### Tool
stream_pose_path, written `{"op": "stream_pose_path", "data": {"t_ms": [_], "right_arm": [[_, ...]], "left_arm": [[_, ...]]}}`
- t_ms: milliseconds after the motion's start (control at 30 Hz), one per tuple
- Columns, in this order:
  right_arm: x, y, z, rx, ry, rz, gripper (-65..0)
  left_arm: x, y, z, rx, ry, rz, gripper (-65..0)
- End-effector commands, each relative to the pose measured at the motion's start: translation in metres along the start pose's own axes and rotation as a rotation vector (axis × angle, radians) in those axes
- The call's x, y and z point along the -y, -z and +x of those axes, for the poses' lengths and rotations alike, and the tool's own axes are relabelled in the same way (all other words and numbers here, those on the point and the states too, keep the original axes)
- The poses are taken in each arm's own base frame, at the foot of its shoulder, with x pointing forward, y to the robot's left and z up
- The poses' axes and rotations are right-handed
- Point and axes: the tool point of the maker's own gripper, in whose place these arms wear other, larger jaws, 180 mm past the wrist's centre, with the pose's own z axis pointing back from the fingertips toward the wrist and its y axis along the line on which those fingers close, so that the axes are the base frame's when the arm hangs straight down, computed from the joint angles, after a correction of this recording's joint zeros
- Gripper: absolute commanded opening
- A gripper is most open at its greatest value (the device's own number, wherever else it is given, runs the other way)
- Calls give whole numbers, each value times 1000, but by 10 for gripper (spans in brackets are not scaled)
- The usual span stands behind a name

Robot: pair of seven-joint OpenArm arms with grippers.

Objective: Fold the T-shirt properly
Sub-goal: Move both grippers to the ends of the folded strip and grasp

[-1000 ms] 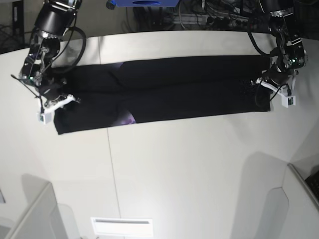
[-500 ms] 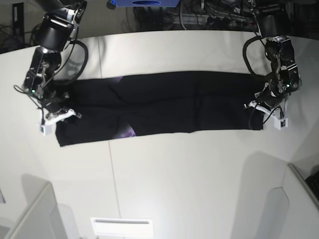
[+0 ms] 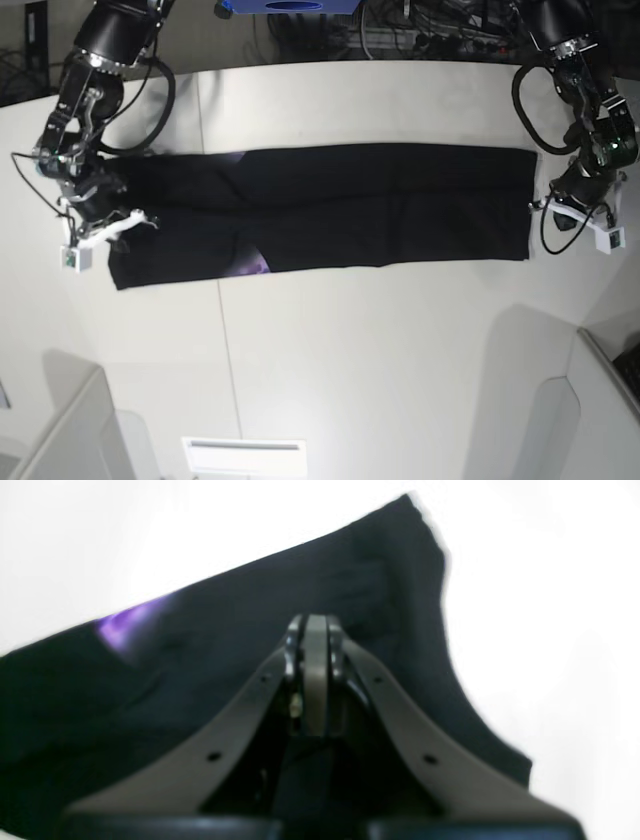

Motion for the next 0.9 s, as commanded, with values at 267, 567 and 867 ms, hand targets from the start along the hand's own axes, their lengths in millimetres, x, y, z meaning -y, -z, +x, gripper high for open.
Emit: {"op": "stream_pose_path", "data": {"t_ms": [267, 567, 867], "right_arm": [[-11, -29, 5, 67, -45, 4, -650], [-25, -28, -13, 20, -74, 40, -650], [-32, -27, -16, 14, -78, 55, -650]], "left_arm": [[-2, -41, 1, 97, 123, -41, -627], [-14, -25, -17, 48, 57, -45, -30], [-1, 21, -44, -66, -42, -115, -91]]}}
